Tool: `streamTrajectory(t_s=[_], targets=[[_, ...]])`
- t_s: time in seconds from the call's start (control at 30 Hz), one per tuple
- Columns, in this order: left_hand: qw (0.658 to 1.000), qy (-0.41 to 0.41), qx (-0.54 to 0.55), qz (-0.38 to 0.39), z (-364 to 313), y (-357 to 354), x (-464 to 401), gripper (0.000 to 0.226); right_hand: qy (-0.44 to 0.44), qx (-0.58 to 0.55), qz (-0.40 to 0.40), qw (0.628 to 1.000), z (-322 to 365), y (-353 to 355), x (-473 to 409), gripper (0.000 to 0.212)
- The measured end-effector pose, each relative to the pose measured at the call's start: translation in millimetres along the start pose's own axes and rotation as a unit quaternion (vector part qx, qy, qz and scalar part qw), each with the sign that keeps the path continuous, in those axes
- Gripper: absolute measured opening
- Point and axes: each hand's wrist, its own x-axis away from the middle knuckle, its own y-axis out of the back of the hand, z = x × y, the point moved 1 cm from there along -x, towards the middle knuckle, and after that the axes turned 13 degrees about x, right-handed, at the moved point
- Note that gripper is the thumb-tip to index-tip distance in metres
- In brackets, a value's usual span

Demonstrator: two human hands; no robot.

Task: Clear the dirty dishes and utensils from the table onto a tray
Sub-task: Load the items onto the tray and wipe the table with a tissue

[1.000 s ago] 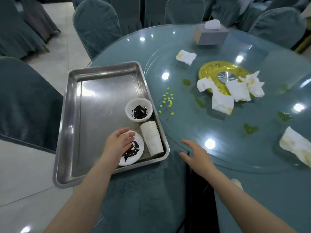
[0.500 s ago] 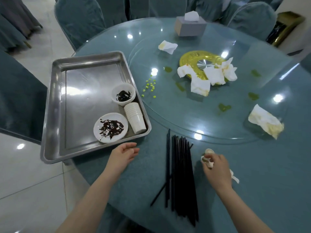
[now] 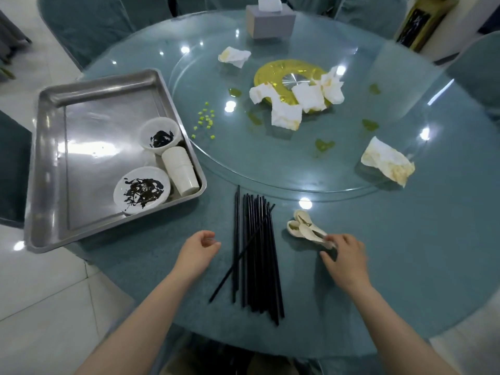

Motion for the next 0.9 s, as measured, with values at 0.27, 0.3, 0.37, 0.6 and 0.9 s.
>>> streamTrajectory(t_s=[0.27, 0.3, 0.37, 0.6, 0.9], targets=[[0.972, -0.041, -0.229, 0.018, -7, -77, 8, 0.105, 0.056, 0.022, -0.032, 0.998, 26, 5, -17, 0.027], [0.968, -0.035, -0.248, 0.02, -7, -87, 10, 0.112, 0.063, 0.027, -0.027, 0.997, 28, 5, -19, 0.029], [0.957, -0.023, -0.288, 0.024, -5, -105, 13, 0.123, 0.073, 0.033, -0.022, 0.996, 30, 4, -22, 0.036], [0.936, -0.041, -0.349, -0.003, -2, -129, 13, 0.118, 0.077, 0.046, 0.067, 0.994, 24, -6, -39, 0.069], [0.931, -0.075, -0.357, -0.006, 1, -115, 8, 0.103, 0.076, 0.081, 0.006, 0.994, 19, -4, -30, 0.029]])
